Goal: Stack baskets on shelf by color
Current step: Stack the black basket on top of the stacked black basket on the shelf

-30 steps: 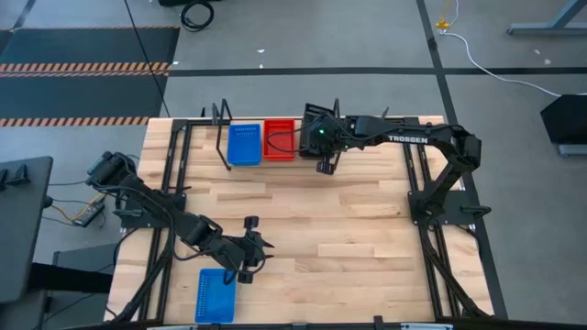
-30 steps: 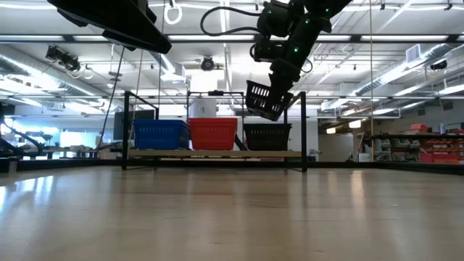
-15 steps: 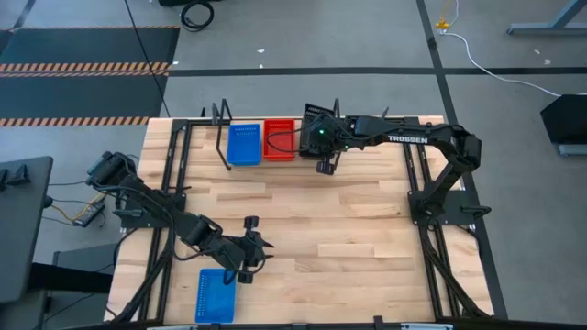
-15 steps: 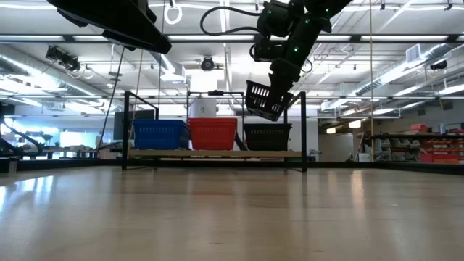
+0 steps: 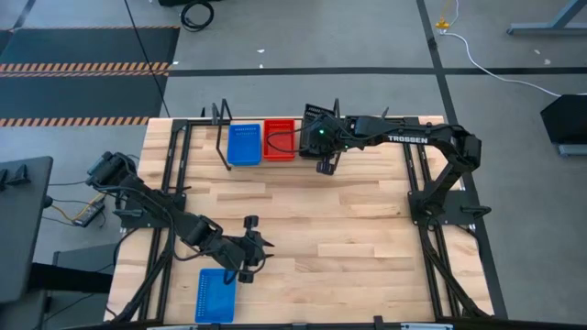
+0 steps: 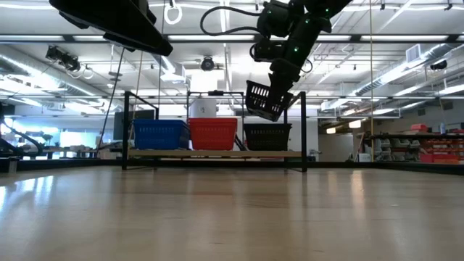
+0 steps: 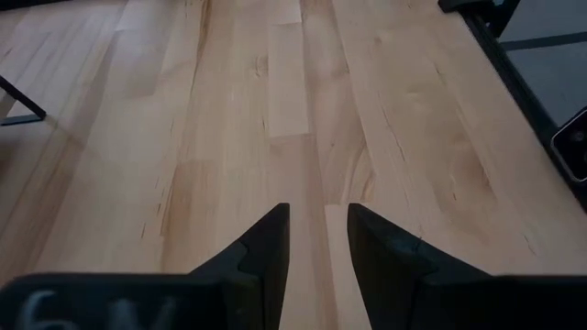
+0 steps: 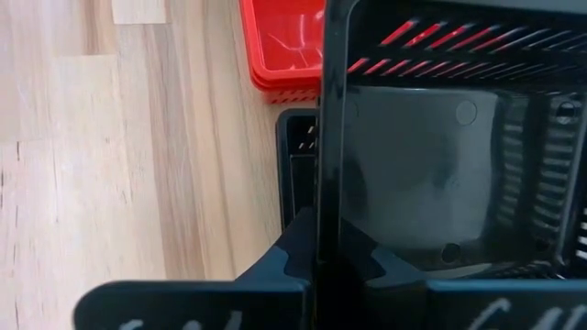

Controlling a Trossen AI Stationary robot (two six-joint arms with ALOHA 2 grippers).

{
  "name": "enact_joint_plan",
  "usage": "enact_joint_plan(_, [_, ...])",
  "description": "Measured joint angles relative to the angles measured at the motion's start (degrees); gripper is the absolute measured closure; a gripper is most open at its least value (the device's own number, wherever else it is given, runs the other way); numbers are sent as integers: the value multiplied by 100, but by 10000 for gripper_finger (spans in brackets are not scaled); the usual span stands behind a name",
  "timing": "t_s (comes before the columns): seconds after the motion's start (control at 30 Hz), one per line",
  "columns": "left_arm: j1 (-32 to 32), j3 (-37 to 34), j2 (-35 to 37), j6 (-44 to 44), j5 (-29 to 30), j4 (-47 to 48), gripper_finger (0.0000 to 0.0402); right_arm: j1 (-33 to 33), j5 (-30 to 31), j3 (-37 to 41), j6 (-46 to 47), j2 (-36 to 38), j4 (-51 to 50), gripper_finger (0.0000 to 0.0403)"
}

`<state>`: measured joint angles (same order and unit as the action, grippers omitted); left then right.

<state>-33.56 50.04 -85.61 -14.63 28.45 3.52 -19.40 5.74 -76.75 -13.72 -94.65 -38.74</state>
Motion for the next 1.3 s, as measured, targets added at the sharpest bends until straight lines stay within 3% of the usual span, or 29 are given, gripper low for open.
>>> enact_joint_plan(0.3, [0, -2, -36, 74, 406, -39, 283, 1, 2, 0, 0, -1, 8, 387])
enact_joint_plan(1.3, [-7, -2, -32, 92, 408, -206, 283, 0, -2, -1, 7, -2, 11, 384])
